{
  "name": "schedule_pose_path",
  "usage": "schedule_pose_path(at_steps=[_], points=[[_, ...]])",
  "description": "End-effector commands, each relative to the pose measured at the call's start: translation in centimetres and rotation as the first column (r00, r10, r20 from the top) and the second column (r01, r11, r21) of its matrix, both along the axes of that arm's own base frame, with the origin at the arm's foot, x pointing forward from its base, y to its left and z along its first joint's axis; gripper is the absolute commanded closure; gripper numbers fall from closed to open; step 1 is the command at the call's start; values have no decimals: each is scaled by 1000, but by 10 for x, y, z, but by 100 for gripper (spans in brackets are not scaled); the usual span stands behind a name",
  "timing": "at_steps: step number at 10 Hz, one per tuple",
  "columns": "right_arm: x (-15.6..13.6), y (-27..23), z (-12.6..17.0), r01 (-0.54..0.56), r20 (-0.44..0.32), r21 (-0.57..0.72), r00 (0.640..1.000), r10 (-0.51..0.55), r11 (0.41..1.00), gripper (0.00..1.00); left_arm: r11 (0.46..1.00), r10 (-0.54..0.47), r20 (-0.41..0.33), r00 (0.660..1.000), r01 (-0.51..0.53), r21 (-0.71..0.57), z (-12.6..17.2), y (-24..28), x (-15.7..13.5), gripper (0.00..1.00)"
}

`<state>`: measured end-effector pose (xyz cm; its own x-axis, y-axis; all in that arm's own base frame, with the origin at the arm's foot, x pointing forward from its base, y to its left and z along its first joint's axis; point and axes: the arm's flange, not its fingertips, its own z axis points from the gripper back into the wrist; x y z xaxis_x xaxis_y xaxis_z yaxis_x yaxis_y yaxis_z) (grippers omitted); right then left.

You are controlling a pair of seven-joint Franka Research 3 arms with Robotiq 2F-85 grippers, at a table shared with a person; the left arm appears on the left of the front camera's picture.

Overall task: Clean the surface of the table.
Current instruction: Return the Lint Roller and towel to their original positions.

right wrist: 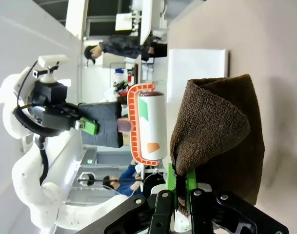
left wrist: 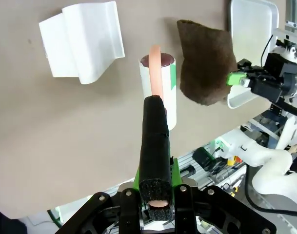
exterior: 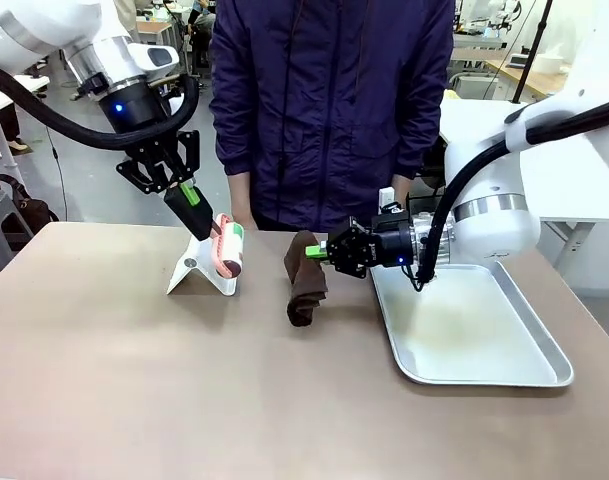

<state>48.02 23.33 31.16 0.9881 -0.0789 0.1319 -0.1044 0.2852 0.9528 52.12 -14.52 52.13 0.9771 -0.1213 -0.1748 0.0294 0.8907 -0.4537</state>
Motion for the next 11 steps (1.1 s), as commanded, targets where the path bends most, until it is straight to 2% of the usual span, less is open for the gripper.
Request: schedule_pose_path(at_steps=[1, 3, 5, 6, 7, 11], points=[[17, -7, 2, 45, 12, -40, 999, -45, 998, 91, 1000, -13, -5, 1000, 14, 9, -3, 4, 11, 78], [25, -26, 1, 22, 38, -166, 999, -15, 986, 91, 1000, 8, -18, 1000, -8, 13, -14, 9, 19, 78], [33, -39, -2, 15, 34, -250, 999, -7, 968, 91, 1000, 7, -23, 1000, -7, 7, -17, 9, 21, 78], [35, -43, -5, 21, 21, -289, 1000, -16, 957, 91, 999, 39, -1, 999, -39, 10, -18, 9, 22, 78], [24, -44, -7, 21, 55, -201, 998, -10, 979, 91, 1000, 18, -36, 999, -18, 4, -24, 10, 18, 78], [24, -44, -7, 21, 55, -201, 998, -10, 979, 91, 1000, 18, -36, 999, -18, 4, -24, 10, 18, 78]])
